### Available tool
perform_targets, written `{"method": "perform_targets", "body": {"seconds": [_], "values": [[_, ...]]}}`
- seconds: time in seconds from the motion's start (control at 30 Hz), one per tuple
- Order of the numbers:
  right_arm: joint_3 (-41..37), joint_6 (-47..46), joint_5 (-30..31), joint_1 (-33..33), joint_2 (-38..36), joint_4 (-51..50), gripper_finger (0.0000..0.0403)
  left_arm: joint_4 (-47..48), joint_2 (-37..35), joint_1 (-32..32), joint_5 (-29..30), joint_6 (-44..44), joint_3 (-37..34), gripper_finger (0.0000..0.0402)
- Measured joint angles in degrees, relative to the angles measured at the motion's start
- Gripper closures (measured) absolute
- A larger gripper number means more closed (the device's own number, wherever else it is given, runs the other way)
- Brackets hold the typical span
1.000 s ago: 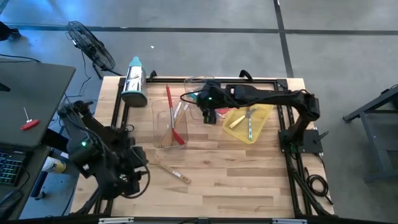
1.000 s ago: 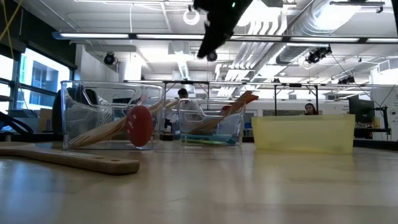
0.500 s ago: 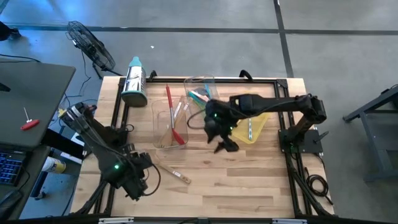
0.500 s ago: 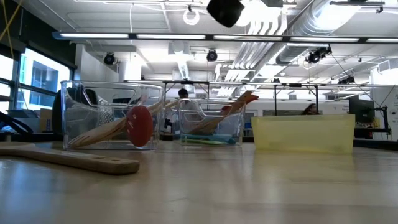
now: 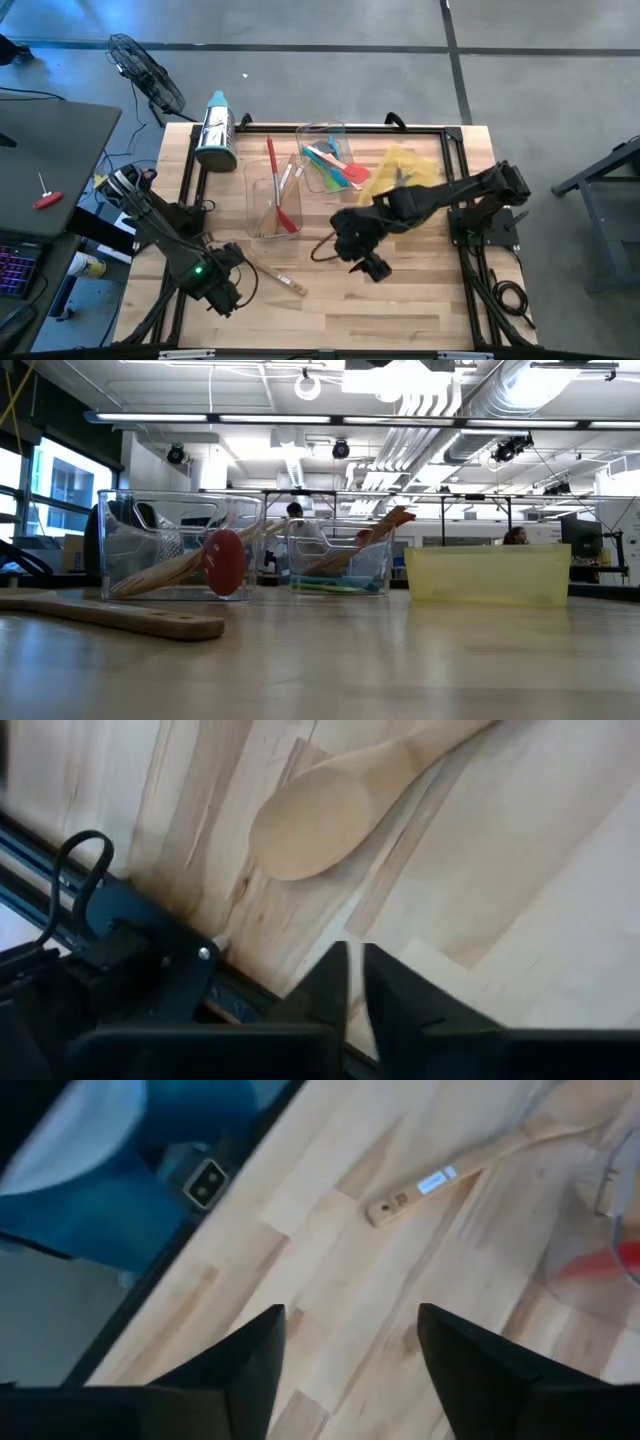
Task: Pick & Place Kitchen Items
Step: Put the wooden spoon into the top left transparent bin
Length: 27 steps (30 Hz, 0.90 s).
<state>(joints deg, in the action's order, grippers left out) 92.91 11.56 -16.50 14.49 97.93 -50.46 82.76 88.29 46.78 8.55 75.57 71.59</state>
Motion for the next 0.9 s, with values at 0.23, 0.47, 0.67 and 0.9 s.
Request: {"method": "perform_targets", "body": {"seconds": [0.23, 0.47, 0.67, 0.9], "values": [[-0.2, -8.99, 9.81, 7.64, 0.0, -0.12, 0.0309, -0.05, 0.0, 0.07, 0.15, -2.23, 0.0, 0.0397], [-2.77, -24.13, 25.66, 15.18, 0.0, 2.09, 0.0398, -0.19, -0.04, -1.11, -0.62, -5.3, -2.89, 0.0397], [-8.51, -31.7, 27.24, 18.81, 0.02, 10.13, 0.04, -3.3, -0.02, -3.37, -1.67, -11.3, -8.96, 0.0396], [-14.22, -34.46, 22.25, 19.18, 0.04, 25.47, 0.04, -14.4, -0.01, -5.59, -1.62, -17.57, -15.67, 0.0396]]}}
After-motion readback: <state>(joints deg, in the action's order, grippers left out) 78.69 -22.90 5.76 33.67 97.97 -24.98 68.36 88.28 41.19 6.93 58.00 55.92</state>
